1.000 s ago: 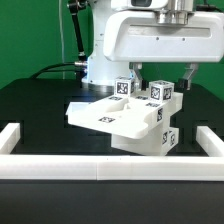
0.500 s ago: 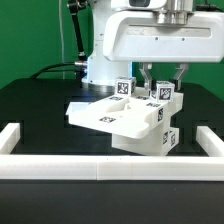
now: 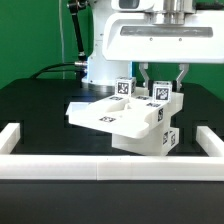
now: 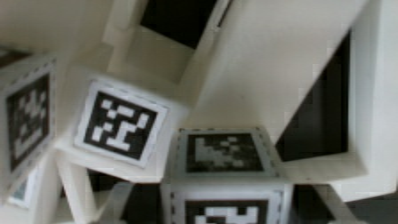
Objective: Assemble chair
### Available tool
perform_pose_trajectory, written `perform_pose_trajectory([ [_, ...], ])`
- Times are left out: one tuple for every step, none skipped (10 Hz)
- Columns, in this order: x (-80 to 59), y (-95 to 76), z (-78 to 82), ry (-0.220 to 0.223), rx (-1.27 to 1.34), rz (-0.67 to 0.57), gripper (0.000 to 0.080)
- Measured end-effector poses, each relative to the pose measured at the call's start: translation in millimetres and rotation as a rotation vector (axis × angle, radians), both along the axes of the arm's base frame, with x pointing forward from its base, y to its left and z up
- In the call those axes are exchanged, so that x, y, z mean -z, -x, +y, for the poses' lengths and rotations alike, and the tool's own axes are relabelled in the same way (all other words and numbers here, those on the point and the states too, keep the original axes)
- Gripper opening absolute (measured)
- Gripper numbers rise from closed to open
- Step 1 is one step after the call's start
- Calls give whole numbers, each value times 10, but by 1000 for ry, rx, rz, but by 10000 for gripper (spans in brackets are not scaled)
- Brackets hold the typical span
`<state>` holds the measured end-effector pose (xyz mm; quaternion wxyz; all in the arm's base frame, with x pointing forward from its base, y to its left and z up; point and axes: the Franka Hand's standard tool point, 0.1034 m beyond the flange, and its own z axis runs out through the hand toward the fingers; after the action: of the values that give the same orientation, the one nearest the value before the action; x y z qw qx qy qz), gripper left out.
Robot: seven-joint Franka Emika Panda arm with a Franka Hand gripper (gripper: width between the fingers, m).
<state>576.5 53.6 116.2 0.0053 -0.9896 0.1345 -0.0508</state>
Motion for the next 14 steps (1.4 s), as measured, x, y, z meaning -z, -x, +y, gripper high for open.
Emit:
perform_pose_trajectory([
  [0,-6,14,-9,98,-1,287],
  [-2,-18,23,-20,198,-3,287],
  [-5,-35,24,-38,308,-11,288],
  [-6,-41,32,-50,399,-13,288],
  [-7,-44,49,-58,470,-14,288],
  [-11,-51,55,-75,568,-16,288],
  [-12,-52,56,-80,599,-16,288],
  [-11,-51,56,-79,595,-16,288],
  [-11,-50,57,-74,568,-15,363],
  [-14,-53,68,-67,503,-16,536],
  [-15,-52,78,-63,469,-16,536],
  [-20,-53,89,-43,333,-18,628],
  [-21,-52,103,-25,183,-19,643],
  [-13,-43,106,-12,62,-17,648],
])
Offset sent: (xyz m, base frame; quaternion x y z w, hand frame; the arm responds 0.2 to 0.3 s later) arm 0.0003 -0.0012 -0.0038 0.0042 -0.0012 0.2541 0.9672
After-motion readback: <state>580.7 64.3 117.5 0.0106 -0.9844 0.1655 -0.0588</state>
